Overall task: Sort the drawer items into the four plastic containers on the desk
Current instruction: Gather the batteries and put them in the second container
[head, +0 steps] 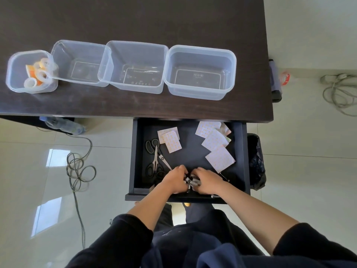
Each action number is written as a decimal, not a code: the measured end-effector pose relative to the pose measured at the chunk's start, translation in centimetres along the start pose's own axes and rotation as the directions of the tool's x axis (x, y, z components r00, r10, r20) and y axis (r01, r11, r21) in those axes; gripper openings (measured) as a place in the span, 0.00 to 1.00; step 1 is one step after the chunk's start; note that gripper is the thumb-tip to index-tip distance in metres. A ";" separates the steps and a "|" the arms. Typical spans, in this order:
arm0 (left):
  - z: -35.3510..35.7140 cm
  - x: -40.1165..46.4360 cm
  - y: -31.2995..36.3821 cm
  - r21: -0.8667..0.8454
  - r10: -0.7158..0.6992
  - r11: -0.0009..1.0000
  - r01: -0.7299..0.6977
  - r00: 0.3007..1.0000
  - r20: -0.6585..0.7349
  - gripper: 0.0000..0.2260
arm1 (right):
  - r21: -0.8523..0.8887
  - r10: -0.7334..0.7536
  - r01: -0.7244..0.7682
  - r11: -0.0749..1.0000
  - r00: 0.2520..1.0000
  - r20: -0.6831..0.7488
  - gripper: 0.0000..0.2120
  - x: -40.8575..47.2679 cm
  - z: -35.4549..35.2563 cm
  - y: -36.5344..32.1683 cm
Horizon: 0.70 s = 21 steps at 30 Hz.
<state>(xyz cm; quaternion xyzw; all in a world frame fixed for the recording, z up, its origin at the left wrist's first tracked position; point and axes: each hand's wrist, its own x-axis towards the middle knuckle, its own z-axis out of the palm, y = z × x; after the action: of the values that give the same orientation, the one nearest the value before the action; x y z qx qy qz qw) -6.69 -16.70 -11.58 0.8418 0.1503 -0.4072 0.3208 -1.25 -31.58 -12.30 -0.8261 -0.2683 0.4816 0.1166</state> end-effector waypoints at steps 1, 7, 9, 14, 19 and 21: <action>0.0 0.0 0.0 -0.002 -0.003 1.000 0.003 1.000 0.018 0.21 | 0.014 0.002 -0.002 1.000 1.000 0.012 0.20 -0.1 -0.1 -0.1; -0.1 -0.1 0.5 0.152 -0.014 0.988 -0.008 0.989 0.146 0.16 | 0.045 0.025 -0.031 0.999 0.993 0.114 0.14 -0.1 -0.8 -0.5; -0.3 -0.1 0.3 0.128 -0.017 0.992 -0.005 0.985 0.169 0.17 | 0.044 0.028 -0.035 0.998 0.988 0.155 0.16 -0.1 -1.3 -0.5; -0.2 -0.9 -0.1 0.025 0.025 0.999 -0.030 0.981 0.190 0.11 | 0.133 0.041 -0.073 0.988 0.973 0.228 0.14 -0.3 -2.3 0.2; -0.3 -1.6 0.3 -0.117 0.040 0.993 -0.026 0.992 0.122 0.08 | 0.272 0.021 -0.064 0.960 0.987 0.160 0.10 -0.5 -2.6 1.3; -0.7 -1.8 0.6 -0.118 0.047 0.992 -0.036 0.995 0.087 0.07 | 0.332 0.011 -0.058 0.941 0.990 0.142 0.08 -0.6 -3.0 1.3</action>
<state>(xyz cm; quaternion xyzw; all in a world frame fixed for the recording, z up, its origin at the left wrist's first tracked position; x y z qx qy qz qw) -7.12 -16.68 -9.62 0.8056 0.1418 -0.4282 0.3840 1.52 -32.81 -10.88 -0.7634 -0.1752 0.5783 0.2283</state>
